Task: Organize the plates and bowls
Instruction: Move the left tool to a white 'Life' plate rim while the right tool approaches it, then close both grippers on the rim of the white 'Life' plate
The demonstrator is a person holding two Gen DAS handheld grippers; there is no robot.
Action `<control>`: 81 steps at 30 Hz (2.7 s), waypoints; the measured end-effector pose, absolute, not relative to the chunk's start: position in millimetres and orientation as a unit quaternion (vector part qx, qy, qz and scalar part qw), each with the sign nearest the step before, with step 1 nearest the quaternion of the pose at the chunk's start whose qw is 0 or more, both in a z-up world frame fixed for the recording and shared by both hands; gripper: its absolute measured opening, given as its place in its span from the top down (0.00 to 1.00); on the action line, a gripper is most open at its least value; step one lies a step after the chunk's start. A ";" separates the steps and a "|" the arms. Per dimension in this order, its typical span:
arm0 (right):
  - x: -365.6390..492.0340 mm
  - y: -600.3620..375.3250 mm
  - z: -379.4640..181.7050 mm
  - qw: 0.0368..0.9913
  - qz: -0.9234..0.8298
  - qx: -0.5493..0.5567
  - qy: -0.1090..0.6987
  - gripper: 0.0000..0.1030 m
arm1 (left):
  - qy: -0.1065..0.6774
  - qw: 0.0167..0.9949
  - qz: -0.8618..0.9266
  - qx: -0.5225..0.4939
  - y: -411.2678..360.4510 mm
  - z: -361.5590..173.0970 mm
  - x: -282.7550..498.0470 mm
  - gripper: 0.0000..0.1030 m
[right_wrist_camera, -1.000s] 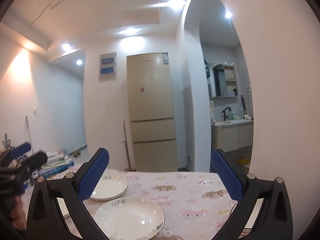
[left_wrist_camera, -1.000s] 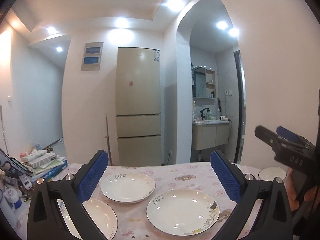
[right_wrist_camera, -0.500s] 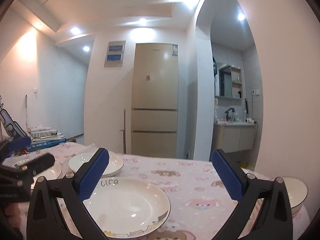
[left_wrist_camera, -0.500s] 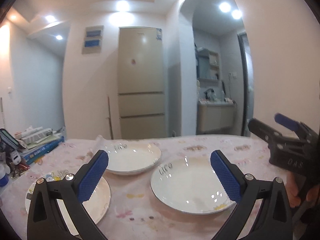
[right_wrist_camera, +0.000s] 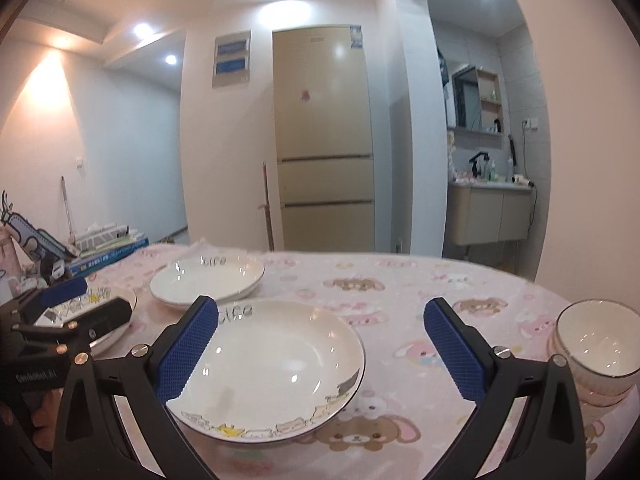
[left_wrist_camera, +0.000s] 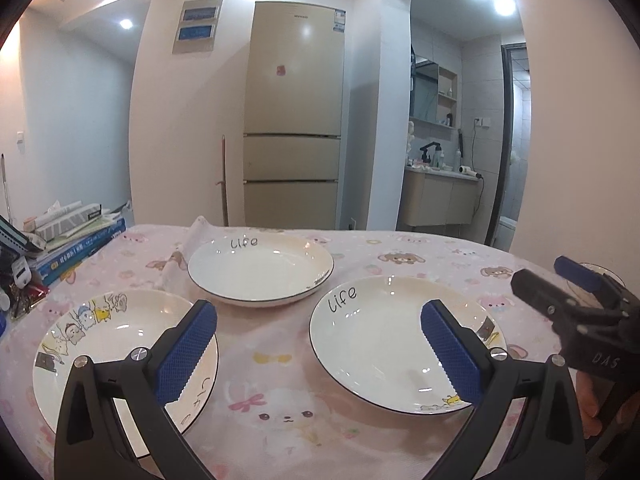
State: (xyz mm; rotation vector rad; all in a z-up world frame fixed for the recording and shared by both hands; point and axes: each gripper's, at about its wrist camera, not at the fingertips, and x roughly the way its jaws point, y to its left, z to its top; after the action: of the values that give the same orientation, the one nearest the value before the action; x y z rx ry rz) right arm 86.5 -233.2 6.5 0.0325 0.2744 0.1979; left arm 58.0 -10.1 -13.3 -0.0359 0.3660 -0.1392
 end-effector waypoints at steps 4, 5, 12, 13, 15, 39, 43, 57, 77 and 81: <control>101.5 -236.8 -1.2 0.979 0.093 0.019 0.179 0.00 | 0.213 0.974 -0.074 -0.029 -7.9 -11.5 71.2 0.00; 104.9 -240.1 -2.3 0.978 0.091 0.026 0.188 0.00 | 0.225 0.970 -0.085 -0.035 -6.8 -10.7 76.3 0.00; 129.8 -267.8 -6.4 0.964 0.071 0.085 0.244 0.00 | 0.338 0.926 -0.148 -0.083 -4.0 -31.6 107.4 0.00; 133.8 -271.4 -8.0 0.960 0.072 0.092 0.254 0.01 | 0.345 0.923 -0.145 -0.087 -3.0 -34.0 110.4 0.00; 143.0 -278.1 -13.7 0.950 0.076 0.115 0.281 0.06 | 0.361 0.916 -0.142 -0.103 0.9 -39.4 117.5 0.01; 221.1 -294.0 -21.9 0.853 0.085 0.178 0.483 0.43 | 0.486 0.846 -0.105 -0.195 15.6 -48.7 190.5 0.64; 229.8 -297.3 -23.6 0.851 0.109 0.199 0.474 0.47 | 0.486 0.847 -0.104 -0.190 11.3 -54.7 194.1 0.64; 240.5 -290.8 -52.4 0.813 0.197 0.212 0.506 0.62 | 0.483 0.844 -0.150 -0.179 9.3 -64.3 199.5 0.82; 242.6 -288.5 -66.3 0.799 0.204 0.216 0.523 0.90 | 0.484 0.838 -0.166 -0.189 15.1 -66.6 202.2 0.84; 242.6 -290.4 -67.5 0.796 0.207 0.222 0.524 0.90 | 0.477 0.846 -0.159 -0.176 11.3 -65.3 197.9 0.86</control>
State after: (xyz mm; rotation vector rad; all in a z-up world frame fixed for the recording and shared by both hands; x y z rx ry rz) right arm 242.6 -290.4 -67.5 0.4761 1.1257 0.4437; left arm 197.9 11.3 -65.3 -0.3714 1.0070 -0.3345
